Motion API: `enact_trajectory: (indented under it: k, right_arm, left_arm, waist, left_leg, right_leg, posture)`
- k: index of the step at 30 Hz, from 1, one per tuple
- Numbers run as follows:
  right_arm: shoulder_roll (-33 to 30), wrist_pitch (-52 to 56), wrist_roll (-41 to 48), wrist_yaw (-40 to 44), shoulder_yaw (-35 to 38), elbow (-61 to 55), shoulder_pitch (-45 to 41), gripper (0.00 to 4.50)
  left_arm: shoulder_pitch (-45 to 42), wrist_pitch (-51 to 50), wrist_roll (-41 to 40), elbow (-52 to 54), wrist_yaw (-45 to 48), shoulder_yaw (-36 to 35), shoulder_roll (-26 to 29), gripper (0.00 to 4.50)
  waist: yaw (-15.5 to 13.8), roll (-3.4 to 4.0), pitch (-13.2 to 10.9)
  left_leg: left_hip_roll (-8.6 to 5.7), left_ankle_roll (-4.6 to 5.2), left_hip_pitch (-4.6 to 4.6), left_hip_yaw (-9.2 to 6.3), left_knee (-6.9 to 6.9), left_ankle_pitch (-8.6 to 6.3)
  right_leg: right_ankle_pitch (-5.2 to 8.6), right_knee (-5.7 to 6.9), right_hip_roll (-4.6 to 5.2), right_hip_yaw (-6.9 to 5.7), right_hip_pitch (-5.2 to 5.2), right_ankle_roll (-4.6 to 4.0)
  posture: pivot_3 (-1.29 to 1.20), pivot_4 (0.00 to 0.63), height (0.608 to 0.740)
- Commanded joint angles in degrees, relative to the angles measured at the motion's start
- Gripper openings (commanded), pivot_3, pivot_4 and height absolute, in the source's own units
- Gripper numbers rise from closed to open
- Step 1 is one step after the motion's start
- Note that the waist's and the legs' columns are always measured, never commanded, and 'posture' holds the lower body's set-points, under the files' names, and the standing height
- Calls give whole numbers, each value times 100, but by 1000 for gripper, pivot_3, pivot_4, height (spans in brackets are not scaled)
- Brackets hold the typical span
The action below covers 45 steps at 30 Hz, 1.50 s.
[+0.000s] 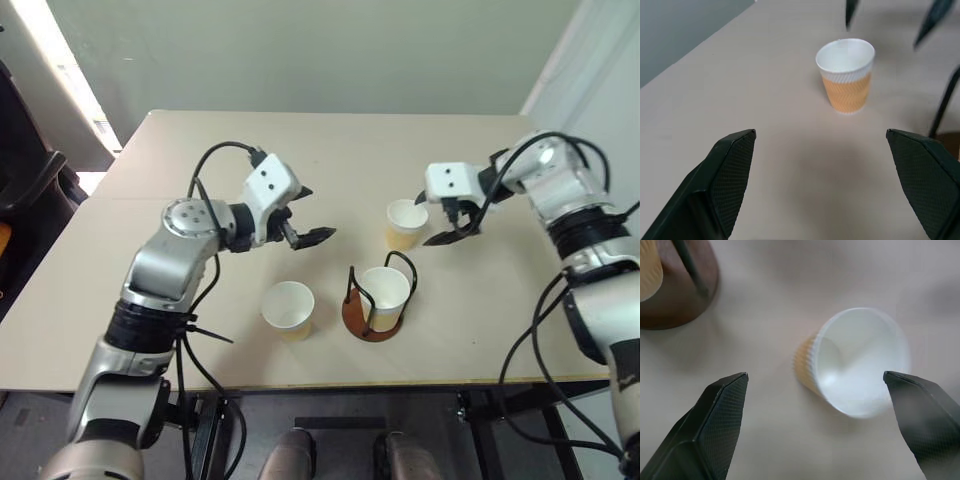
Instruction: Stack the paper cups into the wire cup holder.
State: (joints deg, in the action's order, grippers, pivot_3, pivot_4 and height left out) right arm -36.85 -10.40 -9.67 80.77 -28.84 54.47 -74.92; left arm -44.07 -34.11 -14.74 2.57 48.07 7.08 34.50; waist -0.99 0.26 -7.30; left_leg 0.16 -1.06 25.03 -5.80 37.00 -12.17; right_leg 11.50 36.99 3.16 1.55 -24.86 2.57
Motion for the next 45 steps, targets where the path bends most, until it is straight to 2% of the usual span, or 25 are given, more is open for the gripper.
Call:
enact_trajectory:
  k: [1, 2, 5, 15, 16, 18, 24, 26, 28, 30, 33, 36, 39, 45]
  right_arm:
    - [207, -244, -218, -72, 125, 385, -323, 4489]
    - [302, -276, -279, -80, 110, 501, -331, 4489]
    - [483, -400, -415, -95, 115, 752, -345, 3918]
    - [867, -608, -825, -709, 148, 1219, -297, 246]
    - [835, -641, -875, -762, 148, 1235, -317, 48]
    - [739, -674, -871, -720, 220, 1226, -399, 48]
    - [128, -496, 3, 884, 888, 156, -827, 48]
    - [-210, 105, 1019, 1146, 750, -923, -770, 48]
    - [-798, 1070, 2492, 1173, 406, -2486, -598, 48]
    - [-1267, 1742, 3451, 1173, 185, -3619, -440, 48]
    - [-1705, 1734, 3497, 1173, -123, -4589, -123, 48]
    - [-1798, 1908, 3573, 1173, -107, -5146, 93, 48]
    - [-1898, 1977, 3687, 1173, -144, -5449, 191, 48]
    - [-2067, 1879, 3683, 1173, -443, -5765, 309, 48]
  left_arm:
    - [-100, -115, -3, 161, -55, -6, -66, 4500]
    - [-35, -183, -39, 269, -10, 21, -57, 4500]
    - [89, -302, -86, 478, 34, 27, -18, 4500]
    - [240, -422, -104, 731, 15, -19, 96, 4500]
    - [239, -422, -111, 737, 40, -7, 105, 4500]
    - [236, -412, -151, 764, 97, -10, 118, 4500]
    - [317, -211, -556, 989, 752, -206, 387, 4500]
    - [377, -98, -727, 1070, 1027, -296, 528, 4500]
    - [506, -95, -1086, 1245, 1529, -425, 780, 4500]
    - [597, -186, -1416, 1365, 1888, -561, 988, 4500]
    - [764, -195, -1662, 1506, 2359, -607, 1365, 4500]
    - [889, -192, -1768, 1583, 2562, -586, 1602, 4500]
    - [988, -193, -1784, 1655, 2583, -558, 1715, 4500]
    - [1097, -316, -1812, 1839, 2427, -555, 1780, 4500]
  waist:
    - [-4, 0, 0]
    - [-5, 0, 0]
    - [-5, 0, 0]
    - [-9, 0, 0]
    - [-9, 0, 0]
    - [-10, 0, 0]
    - [-19, 7, -5]
    - [-17, 7, -4]
    - [-8, 7, -5]
    - [-7, 7, -5]
    - [-7, -6, 3]
    - [10, -2, 1]
    - [9, 2, -2]
    - [35, 0, -1]
  left_leg:
    - [0, -2, -1, 0, 0, -1]
    - [0, -3, 0, 0, 0, -2]
    - [0, -9, 0, 1, 1, -6]
    - [0, -13, -3, 1, 4, -3]
    - [0, -13, -3, 1, 4, -2]
    - [0, -13, -5, 1, 4, -2]
    - [-2, -18, 7, 2, 2, -3]
    - [1, -75, 6, 1, 1, 15]
    - [4, -89, 4, 2, -3, 16]
    - [10, -100, 15, 3, -6, 20]
    - [29, -112, 8, 5, -2, 18]
    - [52, -115, -14, -1, 1, 10]
    - [59, -63, -8, 0, -3, -16]
    - [62, -51, -18, -2, 0, 5]
  right_leg:
    - [0, -1, 0, 0, 0, 0]
    - [0, -2, -1, 0, 0, 0]
    - [0, -4, 0, 0, 0, 0]
    - [0, 3, 0, 0, 1, -2]
    - [-1, 4, 0, 0, 1, -3]
    - [-1, 4, 0, 0, 3, -4]
    - [0, 0, -1, 0, -3, -7]
    - [6, -1, -9, 0, -3, -16]
    - [11, -4, -14, 1, -3, -23]
    - [21, -6, -25, 0, -4, -24]
    - [43, -11, -56, 3, 7, -47]
    - [68, -14, -66, 3, 22, -89]
    - [72, 12, -66, 0, 1, -96]
    - [59, 27, -68, -1, 2, -117]
  posture:
    - [0, 150, 740]
    - [0, 150, 740]
    - [0, 150, 740]
    - [0, 150, 740]
    - [0, 150, 740]
    - [0, 150, 740]
    - [0, 150, 740]
    - [0, 150, 740]
    - [0, 150, 740]
    - [0, 150, 740]
    - [0, 150, 740]
    - [0, 150, 740]
    - [0, 150, 740]
    - [0, 150, 740]
